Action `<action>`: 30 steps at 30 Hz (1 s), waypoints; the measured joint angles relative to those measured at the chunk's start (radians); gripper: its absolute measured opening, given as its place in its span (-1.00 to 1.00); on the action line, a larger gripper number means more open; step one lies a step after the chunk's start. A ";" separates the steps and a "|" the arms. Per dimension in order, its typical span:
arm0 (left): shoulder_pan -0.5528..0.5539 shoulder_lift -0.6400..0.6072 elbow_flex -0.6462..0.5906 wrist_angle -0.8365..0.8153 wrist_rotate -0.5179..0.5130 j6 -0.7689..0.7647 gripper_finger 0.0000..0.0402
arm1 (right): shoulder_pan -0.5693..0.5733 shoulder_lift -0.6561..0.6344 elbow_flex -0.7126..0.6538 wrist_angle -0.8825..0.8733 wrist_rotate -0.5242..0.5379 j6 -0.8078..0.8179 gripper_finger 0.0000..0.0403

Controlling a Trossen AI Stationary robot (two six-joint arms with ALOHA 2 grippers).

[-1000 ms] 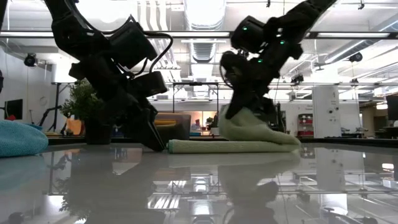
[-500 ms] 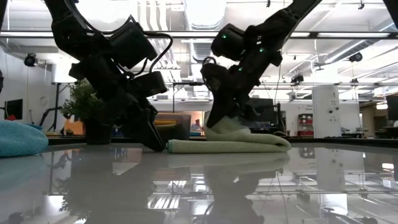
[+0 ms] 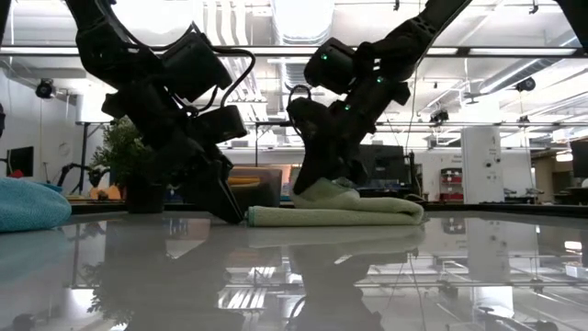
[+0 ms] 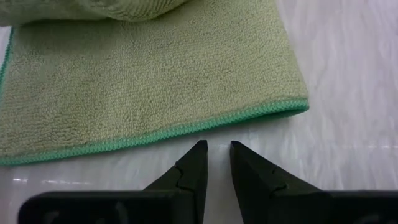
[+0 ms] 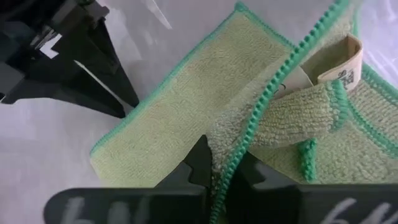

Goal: Fold microfiber towels
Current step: Fold the green towel

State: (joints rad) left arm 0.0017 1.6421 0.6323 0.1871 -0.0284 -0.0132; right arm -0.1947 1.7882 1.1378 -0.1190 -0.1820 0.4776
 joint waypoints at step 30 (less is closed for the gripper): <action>0.000 0.000 0.000 0.008 0.009 0.003 -0.73 | 0.020 0.000 0.003 0.185 0.051 0.022 -0.07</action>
State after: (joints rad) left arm 0.0017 1.6424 0.6327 0.1951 -0.0194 -0.0101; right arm -0.1745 1.7882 1.1410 0.0662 -0.1307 0.4995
